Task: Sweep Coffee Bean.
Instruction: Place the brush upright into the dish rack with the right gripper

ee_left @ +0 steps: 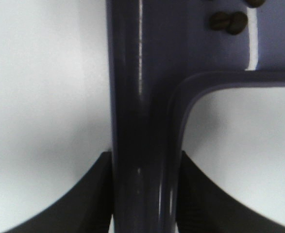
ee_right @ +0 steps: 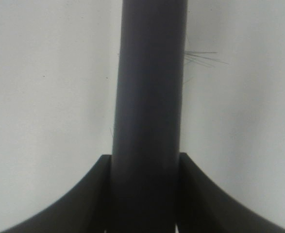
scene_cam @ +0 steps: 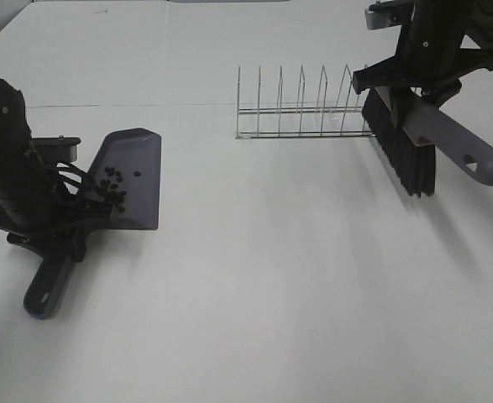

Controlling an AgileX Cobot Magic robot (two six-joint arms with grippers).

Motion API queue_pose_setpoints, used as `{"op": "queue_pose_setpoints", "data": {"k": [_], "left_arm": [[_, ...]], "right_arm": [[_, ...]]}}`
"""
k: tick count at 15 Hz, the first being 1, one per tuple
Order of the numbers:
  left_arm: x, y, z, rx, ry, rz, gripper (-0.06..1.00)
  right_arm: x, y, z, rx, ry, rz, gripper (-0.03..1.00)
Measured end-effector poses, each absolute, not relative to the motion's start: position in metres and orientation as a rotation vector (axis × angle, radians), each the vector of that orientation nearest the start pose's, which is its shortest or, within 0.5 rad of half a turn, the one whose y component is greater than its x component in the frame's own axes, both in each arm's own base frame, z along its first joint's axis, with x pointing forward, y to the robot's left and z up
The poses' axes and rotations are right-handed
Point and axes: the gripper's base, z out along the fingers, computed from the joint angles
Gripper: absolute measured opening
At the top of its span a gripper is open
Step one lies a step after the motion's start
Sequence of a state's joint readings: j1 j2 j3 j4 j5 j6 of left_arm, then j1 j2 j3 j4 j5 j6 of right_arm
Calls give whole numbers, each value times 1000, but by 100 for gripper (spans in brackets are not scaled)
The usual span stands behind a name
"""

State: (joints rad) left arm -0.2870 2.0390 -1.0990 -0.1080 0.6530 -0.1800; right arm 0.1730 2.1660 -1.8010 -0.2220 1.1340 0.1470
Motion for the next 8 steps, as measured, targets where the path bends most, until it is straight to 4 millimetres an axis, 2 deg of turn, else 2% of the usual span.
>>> {"op": "queue_pose_setpoints", "data": {"k": [3, 8], "left_arm": [[333, -105, 93, 35, 3092, -127, 32], [333, -105, 93, 34, 3092, -128, 32]], "right_arm": [[456, 50, 186, -131, 2938, -278, 28], [469, 48, 190, -130, 2831, -256, 28]]}}
